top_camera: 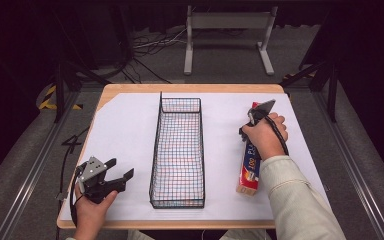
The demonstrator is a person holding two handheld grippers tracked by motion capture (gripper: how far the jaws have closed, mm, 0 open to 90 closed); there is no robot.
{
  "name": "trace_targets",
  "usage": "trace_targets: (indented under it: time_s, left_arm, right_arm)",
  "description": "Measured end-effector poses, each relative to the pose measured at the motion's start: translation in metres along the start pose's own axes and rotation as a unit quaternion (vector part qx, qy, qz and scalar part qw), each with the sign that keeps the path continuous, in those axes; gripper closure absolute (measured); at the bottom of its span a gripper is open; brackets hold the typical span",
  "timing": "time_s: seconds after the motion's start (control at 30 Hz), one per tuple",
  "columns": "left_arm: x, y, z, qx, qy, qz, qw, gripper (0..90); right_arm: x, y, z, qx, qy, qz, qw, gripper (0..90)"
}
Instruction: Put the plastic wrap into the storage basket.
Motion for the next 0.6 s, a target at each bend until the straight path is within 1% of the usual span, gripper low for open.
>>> trace_targets:
  time_s: [0.1,0.13,0.17,0.23,0.3,0.33,0.43,0.5,0.57,0.6]
  left_arm:
    - [-0.001,0.001,0.001,-0.002,0.000,-0.001,1.0000,25.8]
    - [-0.002,0.001,0.003,0.001,-0.001,-0.002,1.0000,25.8]
    - [-0.003,0.001,0.003,0.001,-0.001,-0.004,1.0000,25.8]
    - [-0.009,0.000,0.005,0.000,0.001,-0.009,1.0000,25.8]
    - [-0.016,-0.002,0.007,-0.007,0.008,-0.011,0.9999,25.8]
    - [-0.019,-0.002,0.008,-0.007,0.010,-0.013,0.9998,25.8]
    - [-0.024,0.002,0.015,-0.008,0.005,-0.011,0.9999,25.8]
    - [-0.029,0.004,0.019,-0.004,0.001,-0.011,0.9999,25.8]
    - [-0.032,0.005,0.019,-0.004,0.005,-0.012,0.9999,25.8]
    - [-0.039,0.006,0.021,-0.006,0.010,-0.016,0.9998,25.8]
  right_arm:
    - [0.000,0.000,0.000,0.003,-0.001,0.004,1.0000,35.5]
    - [-0.001,0.000,-0.001,0.009,-0.004,0.001,1.0000,37.4]
    - [-0.001,0.000,-0.001,0.009,-0.004,0.001,1.0000,37.4]
    - [-0.002,0.002,-0.001,0.017,-0.010,-0.002,0.9998,38.3]
    - [-0.002,0.002,-0.001,0.021,-0.012,-0.004,0.9997,38.6]
    - [-0.003,0.002,-0.001,0.022,-0.014,-0.004,0.9997,38.8]
    - [-0.005,0.003,0.002,0.021,-0.013,-0.009,0.9997,39.0]
    - [-0.009,0.003,0.004,0.018,-0.009,-0.010,0.9997,39.1]
    - [-0.014,0.004,0.006,0.018,-0.004,-0.008,0.9998,39.2]
    - [-0.017,0.004,0.007,0.015,-0.001,-0.007,0.9999,39.2]
Point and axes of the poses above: each handheld gripper's, and its own axes: x roughly forward along the jaws, z roughly out of its underside, y roughly to its right, the point moved 5 cm from there along x, roughly forward along the jaws, and after that the axes turned 1 degree about -y, right-handed, at the moved point
